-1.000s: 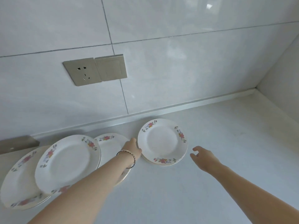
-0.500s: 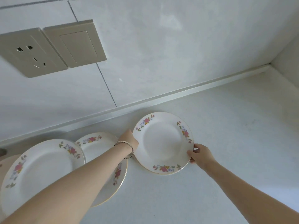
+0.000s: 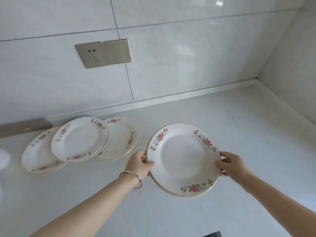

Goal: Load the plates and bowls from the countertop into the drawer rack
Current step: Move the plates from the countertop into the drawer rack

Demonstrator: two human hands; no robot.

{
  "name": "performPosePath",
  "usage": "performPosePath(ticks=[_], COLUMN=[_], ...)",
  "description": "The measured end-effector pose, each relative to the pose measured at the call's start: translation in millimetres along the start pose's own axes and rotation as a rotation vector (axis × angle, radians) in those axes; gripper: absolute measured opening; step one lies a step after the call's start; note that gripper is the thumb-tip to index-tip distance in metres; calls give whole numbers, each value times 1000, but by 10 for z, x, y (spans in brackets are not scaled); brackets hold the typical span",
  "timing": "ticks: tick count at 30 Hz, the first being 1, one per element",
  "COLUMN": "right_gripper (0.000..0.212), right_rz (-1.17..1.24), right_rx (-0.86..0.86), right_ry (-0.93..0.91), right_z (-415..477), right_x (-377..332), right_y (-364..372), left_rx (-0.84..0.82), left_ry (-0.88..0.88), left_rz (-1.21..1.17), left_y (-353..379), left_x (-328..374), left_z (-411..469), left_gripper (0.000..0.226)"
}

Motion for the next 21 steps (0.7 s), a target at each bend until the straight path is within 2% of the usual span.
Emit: performPosePath(ticks=[6, 11, 15, 21], right_gripper=[26, 26, 27, 26], right_rz=[-114, -171, -139, -154], right_rx=[-73, -193, -328, -436], right_ry=[-141, -195, -141, -135], right_z=[-1130, -2109, -2704, -3391], right_x=[487, 874, 1157, 1451], right_y=[-134, 6, 347, 1180], left_rx=[154, 215, 207, 273], left_ry=[-14, -137, -234, -345], left_rz=[-127, -199, -255, -280], left_y=[-205, -386, -608, -1183], left_x=[-495, -1185, -1699, -2533], left_z=[-1622, -2878, -3580, -4190], left_gripper=[29, 22, 34, 24])
Point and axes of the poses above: each hand's wrist, its own z-axis towards the middle knuckle, its own y-axis out of the palm, x = y × z, the point moved 4 cm from there along z, towards the middle knuckle, and after that the axes turned 6 degrees about x, right-handed, at the moved point
